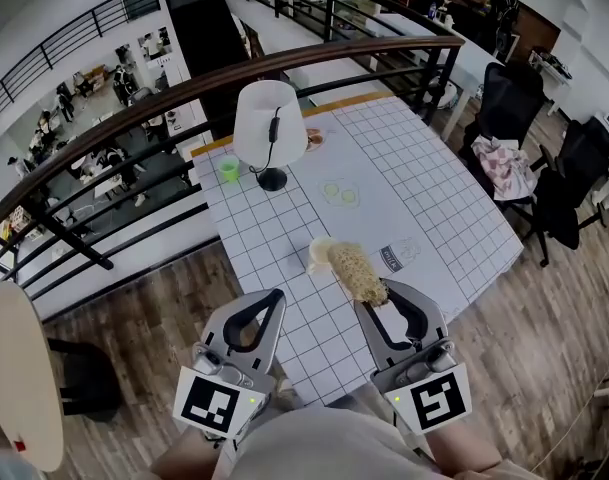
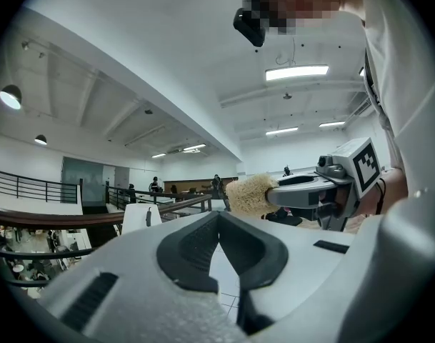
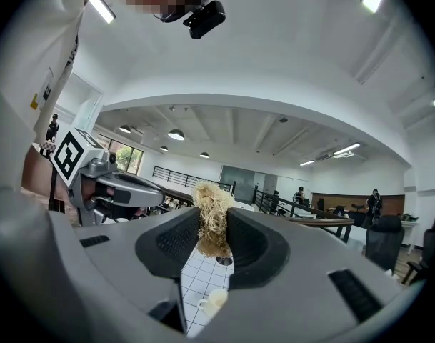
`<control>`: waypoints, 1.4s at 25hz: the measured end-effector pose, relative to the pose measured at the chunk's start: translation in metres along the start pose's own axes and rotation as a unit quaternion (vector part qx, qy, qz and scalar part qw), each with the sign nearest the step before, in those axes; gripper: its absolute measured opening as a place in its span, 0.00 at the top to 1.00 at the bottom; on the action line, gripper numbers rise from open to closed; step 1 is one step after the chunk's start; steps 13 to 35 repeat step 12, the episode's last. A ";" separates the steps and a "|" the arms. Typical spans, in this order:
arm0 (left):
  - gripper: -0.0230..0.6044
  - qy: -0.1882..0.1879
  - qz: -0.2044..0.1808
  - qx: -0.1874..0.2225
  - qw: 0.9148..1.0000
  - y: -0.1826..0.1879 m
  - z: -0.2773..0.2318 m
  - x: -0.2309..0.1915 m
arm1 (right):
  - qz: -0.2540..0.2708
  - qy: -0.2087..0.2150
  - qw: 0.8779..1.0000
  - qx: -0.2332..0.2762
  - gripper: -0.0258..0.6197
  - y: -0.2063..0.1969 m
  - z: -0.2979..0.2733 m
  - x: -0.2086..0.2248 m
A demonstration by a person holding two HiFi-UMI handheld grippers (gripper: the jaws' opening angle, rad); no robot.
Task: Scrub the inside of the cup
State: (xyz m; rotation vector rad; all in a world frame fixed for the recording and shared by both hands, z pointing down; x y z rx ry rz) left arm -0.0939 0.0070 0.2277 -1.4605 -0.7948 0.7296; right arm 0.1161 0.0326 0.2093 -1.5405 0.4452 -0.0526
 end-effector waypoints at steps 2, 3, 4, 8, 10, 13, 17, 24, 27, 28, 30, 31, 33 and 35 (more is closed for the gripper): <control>0.94 -0.001 -0.001 -0.002 1.000 -0.001 0.000 0.000 | -0.001 0.000 1.000 -0.001 0.78 -0.001 -0.001 0.000; 0.94 -0.001 -0.001 -0.002 1.000 -0.001 0.000 0.000 | -0.001 0.000 1.000 -0.001 0.78 -0.001 -0.002 -0.001; 0.94 -0.002 -0.001 -0.001 1.000 -0.001 0.000 0.000 | -0.001 0.001 1.000 -0.001 0.78 -0.001 -0.002 -0.001; 0.94 -0.003 -0.002 -0.001 1.000 -0.001 0.003 0.006 | 0.001 0.007 1.000 -0.002 0.78 0.000 0.003 -0.003; 0.94 -0.003 -0.003 -0.003 1.000 -0.002 0.006 0.016 | 0.003 0.007 1.000 -0.002 0.78 -0.001 0.012 -0.003; 0.94 -0.004 -0.006 -0.004 1.000 -0.003 0.009 0.029 | 0.003 0.006 1.000 -0.003 0.78 -0.003 0.025 -0.003; 0.94 -0.004 -0.006 -0.004 1.000 -0.003 0.009 0.029 | 0.003 0.006 1.000 -0.003 0.78 -0.003 0.025 -0.003; 0.94 -0.004 -0.006 -0.004 1.000 -0.003 0.009 0.029 | 0.003 0.006 1.000 -0.003 0.78 -0.003 0.025 -0.003; 0.94 -0.004 -0.006 -0.004 1.000 -0.003 0.009 0.029 | 0.003 0.006 1.000 -0.003 0.78 -0.003 0.025 -0.003; 0.94 -0.004 -0.006 -0.004 1.000 -0.003 0.009 0.029 | 0.003 0.006 1.000 -0.003 0.78 -0.003 0.025 -0.003; 0.94 -0.004 -0.006 -0.004 1.000 -0.003 0.009 0.029 | 0.003 0.006 1.000 -0.003 0.78 -0.003 0.025 -0.003; 0.94 -0.004 -0.006 -0.004 1.000 -0.003 0.009 0.029 | 0.003 0.006 1.000 -0.003 0.78 -0.003 0.025 -0.003; 0.94 -0.004 -0.006 -0.004 1.000 -0.003 0.009 0.029 | 0.003 0.006 1.000 -0.003 0.78 -0.003 0.025 -0.003; 0.94 -0.004 -0.006 -0.004 1.000 -0.003 0.009 0.029 | 0.003 0.006 1.000 -0.003 0.78 -0.003 0.025 -0.003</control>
Point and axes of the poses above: the fingertips, and each gripper's own axes: z backward along the fingers, x to its right, y out of its top, the point moved 9 cm from there along z, backward along the fingers, and after that the axes turned 12 degrees about -y, right-handed, at the moved point
